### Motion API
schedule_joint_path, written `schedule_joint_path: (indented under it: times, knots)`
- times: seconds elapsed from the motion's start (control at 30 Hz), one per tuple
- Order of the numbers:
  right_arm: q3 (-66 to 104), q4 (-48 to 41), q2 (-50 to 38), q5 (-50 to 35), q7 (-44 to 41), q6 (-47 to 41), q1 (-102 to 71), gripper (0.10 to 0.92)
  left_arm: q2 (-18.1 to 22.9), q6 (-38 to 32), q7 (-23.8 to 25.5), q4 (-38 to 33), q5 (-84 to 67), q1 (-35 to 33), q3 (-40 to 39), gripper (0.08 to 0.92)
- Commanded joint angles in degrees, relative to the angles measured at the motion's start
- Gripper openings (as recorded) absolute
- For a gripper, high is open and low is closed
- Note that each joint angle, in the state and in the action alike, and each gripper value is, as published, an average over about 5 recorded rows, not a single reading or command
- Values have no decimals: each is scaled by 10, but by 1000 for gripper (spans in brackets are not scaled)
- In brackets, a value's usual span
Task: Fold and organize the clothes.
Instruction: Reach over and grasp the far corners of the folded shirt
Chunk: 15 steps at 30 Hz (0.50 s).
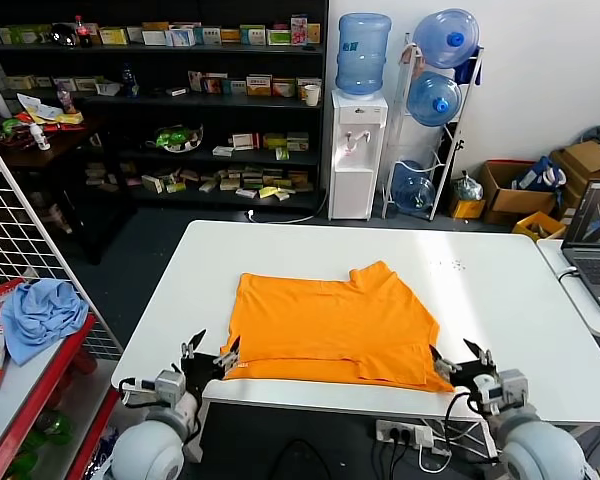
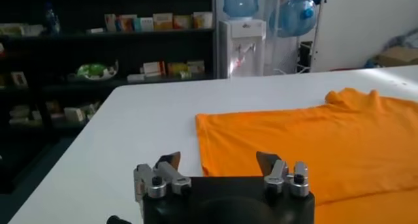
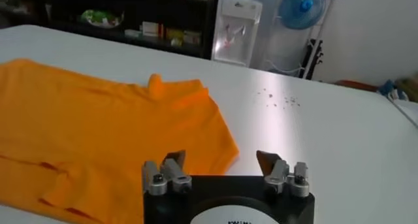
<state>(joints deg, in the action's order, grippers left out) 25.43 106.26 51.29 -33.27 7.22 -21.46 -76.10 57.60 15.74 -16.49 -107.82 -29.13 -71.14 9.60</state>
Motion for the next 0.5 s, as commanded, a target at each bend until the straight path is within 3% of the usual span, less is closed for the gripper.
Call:
schedule_joint_path:
  times: [0.03,0.23,0.5]
  knots:
    - [-91,-198,16,-34,-51,26,260,811,28,-17,16,192,-35,244,-80,813]
    - [-146,-323,63,-32,-108,14,388,822,60,-13,28,308,-60,343,-122,822]
    - [-179,-474,121,-9,-163,18,470,823,107,2,63,449,-56,416,-139,823]
